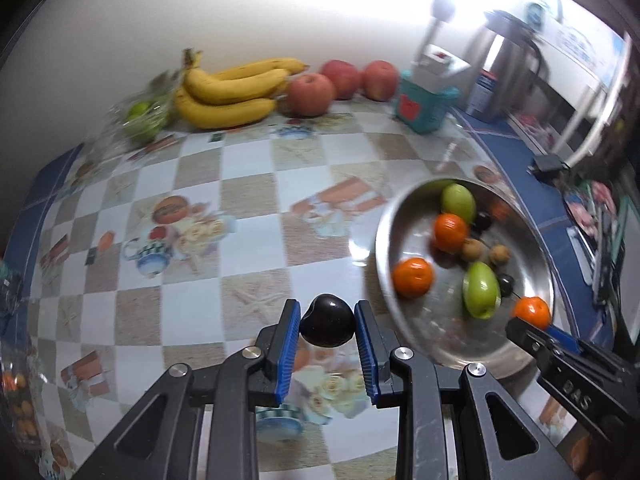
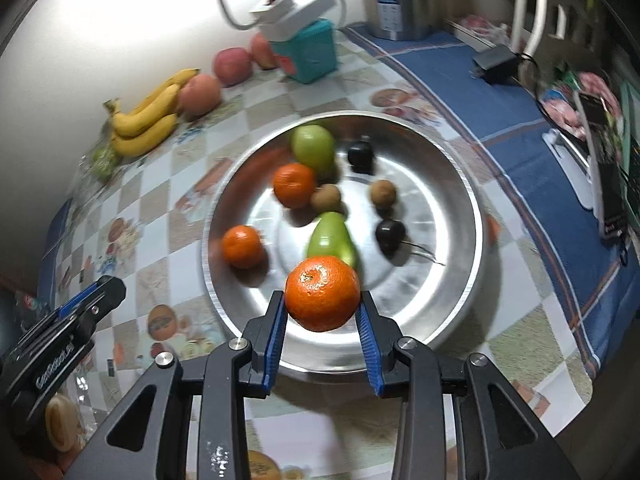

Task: Organize fruits
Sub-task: 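Carry the orange and dark plum over the basin with both tools, then open both tools to drop the orange and plum into the basin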

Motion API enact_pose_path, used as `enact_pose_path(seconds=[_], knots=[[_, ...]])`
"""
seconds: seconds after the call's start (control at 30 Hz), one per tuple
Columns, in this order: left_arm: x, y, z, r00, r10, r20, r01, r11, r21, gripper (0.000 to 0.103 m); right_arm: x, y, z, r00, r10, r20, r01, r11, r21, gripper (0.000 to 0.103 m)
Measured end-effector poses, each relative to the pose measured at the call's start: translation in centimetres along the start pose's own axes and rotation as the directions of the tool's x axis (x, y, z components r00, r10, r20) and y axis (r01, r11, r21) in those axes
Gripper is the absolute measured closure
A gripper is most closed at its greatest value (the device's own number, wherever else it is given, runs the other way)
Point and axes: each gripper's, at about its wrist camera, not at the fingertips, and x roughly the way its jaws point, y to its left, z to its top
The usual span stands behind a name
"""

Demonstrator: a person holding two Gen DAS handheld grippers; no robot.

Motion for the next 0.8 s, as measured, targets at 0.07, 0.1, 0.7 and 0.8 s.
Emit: enact_pose_path(seconds=[0.07,0.1,0.7,0.8], knots=[[0.2,-1.2,-0.1,1.000,-0.012,-0.001,0.012,0.999,0.032,0.073,0.2,-0.9,0.0,1.000,-0.013,-0.008,0.013,1.000,0.018,0.067],[0.4,-1.9,-0.2,1.000,-0.019,-0.002,0.019,0.999,0.050,0.073,0.4,-1.3,-0.1,1.000,-0.015,-0.015,0.015,1.000,0.026,0.067],[2.9,-6.4,-0.2,0.993,-0.114,-0.002,0.113,0.985,0.134,0.073,2.2,-2.4,-0.3,0.996,-0.031,-0.086,0.035,0.998,0.044,0.066],[3.5,-6.9,-0.3,0.994,-0.112,-0.016,0.113,0.983,0.145,0.073,2.3,-2.4,-0.4,0.995,-0.032,-0.095,0.036,0.998,0.044,0.066]])
